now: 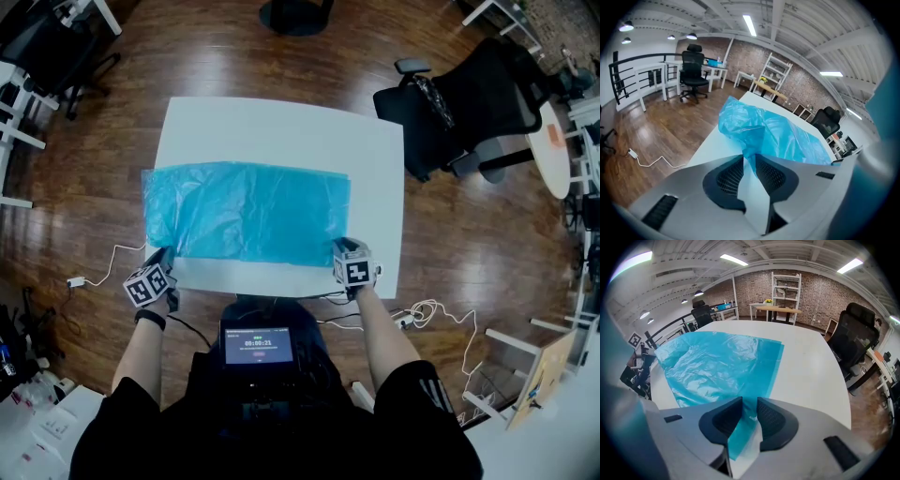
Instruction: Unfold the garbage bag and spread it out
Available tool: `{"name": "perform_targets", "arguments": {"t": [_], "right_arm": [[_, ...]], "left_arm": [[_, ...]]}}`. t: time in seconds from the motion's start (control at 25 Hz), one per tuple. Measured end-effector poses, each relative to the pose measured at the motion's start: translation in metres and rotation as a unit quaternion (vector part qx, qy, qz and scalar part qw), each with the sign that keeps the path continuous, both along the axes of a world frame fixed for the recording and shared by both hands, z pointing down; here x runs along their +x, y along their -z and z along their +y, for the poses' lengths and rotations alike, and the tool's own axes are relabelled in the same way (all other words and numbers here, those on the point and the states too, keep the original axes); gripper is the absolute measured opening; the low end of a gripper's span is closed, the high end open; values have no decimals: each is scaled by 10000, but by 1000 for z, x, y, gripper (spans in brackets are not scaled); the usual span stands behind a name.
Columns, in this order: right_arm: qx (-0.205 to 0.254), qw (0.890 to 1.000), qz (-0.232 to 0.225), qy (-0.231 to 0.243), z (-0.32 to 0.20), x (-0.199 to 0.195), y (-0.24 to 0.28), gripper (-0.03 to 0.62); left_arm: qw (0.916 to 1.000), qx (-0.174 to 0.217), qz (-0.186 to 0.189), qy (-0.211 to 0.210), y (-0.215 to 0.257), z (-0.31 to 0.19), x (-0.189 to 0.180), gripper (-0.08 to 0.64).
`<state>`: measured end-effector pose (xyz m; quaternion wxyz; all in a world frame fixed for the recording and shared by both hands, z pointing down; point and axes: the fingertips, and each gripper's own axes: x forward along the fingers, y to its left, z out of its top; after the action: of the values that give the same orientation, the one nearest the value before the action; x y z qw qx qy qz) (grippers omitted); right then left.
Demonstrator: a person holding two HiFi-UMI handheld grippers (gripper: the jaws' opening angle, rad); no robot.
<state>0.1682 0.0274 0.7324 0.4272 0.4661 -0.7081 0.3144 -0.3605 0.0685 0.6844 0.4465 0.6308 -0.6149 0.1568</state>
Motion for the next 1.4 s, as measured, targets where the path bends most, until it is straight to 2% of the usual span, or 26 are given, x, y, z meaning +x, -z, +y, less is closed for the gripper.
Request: {"name": "perform_targets", "arguments": {"t": [0.16,0.32,0.52,0.8,1.04,1.24,1.4], "right_arm": [[39,10000,-31,3,-1,-2,1,132],[127,9998,-161,34,-5,-9,12,132],[100,9998,-151,15,-4,-5,7,132],[144,9995,-260,104,-7,-10,11,141],[249,9992,-261,192,-14,-10,19,146],[674,9962,-424,358,-39,-31,55,146],[778,9941,-520,553,-62,-54,66,146]], "left_arm": [[9999,-108,52,-37,-2,6,-5,110],[9996,-239,99,57,-3,16,-6,169],[9995,-212,-39,229,3,24,-21,170],[9990,351,-275,-93,40,-1,-14,170],[9907,1002,-596,-708,81,-58,8,170],[9895,805,-658,-1003,65,-103,23,170],[9880,399,-772,-1275,38,-115,34,170]]}}
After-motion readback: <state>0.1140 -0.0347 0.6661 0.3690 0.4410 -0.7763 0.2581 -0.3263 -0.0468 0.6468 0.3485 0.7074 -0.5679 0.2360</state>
